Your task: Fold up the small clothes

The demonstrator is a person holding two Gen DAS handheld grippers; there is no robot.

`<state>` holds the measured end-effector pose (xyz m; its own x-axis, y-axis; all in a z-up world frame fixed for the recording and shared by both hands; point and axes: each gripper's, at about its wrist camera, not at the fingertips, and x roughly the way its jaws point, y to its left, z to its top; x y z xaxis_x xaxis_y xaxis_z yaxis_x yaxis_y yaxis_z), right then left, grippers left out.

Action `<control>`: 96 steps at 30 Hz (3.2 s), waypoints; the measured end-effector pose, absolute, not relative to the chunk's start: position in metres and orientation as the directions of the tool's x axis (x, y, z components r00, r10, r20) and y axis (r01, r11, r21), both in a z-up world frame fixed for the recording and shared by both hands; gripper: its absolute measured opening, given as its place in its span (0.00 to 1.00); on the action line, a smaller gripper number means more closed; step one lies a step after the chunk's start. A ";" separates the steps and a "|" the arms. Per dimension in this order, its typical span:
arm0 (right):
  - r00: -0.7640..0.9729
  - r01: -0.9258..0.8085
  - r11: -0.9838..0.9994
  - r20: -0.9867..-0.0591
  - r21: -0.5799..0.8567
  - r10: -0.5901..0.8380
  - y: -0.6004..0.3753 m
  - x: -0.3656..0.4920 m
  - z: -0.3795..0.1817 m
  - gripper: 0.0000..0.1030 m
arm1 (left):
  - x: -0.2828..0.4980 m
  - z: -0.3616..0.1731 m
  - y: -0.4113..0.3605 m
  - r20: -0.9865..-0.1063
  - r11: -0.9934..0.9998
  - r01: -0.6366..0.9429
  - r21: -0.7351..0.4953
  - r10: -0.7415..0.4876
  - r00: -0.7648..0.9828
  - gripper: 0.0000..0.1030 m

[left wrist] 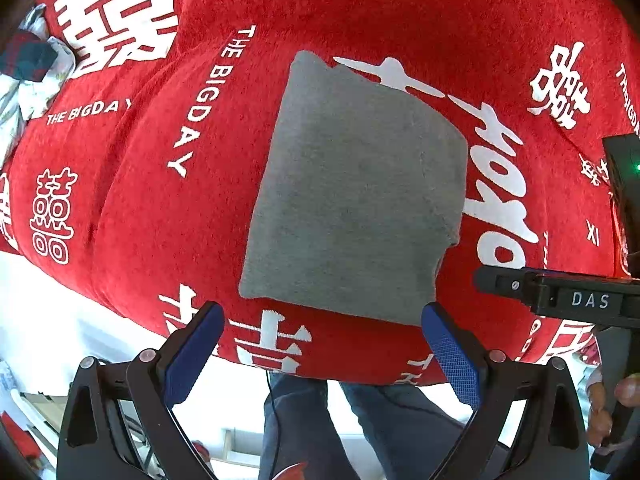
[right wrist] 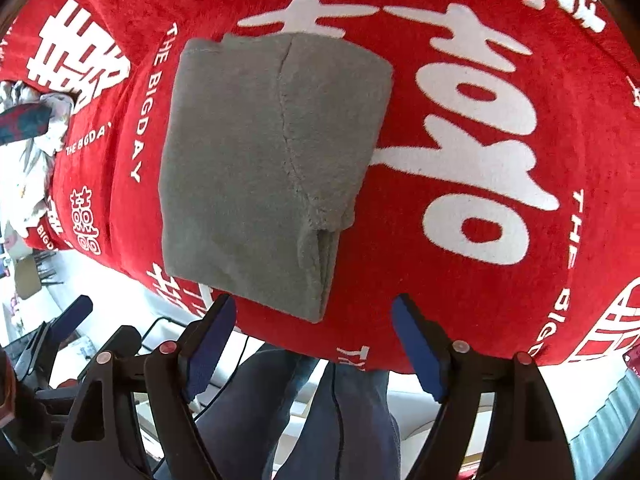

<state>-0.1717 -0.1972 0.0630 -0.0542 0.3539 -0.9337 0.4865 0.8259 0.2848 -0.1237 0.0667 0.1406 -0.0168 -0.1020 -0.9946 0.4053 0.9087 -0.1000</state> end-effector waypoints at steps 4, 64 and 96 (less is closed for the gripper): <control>-0.014 0.494 0.822 -0.943 0.282 0.332 -0.202 -0.174 0.073 0.91 | -0.127 0.146 0.062 -0.997 0.901 0.427 -0.078 -0.083 -0.007 0.96; 0.106 0.694 0.708 -0.991 0.130 0.078 -0.164 -0.189 0.131 0.91 | -0.062 0.166 0.089 -0.988 0.801 0.599 -0.018 -0.106 0.112 0.96; 0.104 0.668 0.735 -0.992 0.120 0.068 -0.160 -0.173 0.131 0.91 | -0.053 0.163 0.092 -0.990 0.830 0.558 0.002 -0.077 0.118 0.96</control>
<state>-0.1728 -0.1602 0.1314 0.1038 0.0677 -0.9923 0.6676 0.7348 0.1199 -0.0528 0.0924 0.1627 0.1177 -0.0773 -0.9900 0.5583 0.8297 0.0015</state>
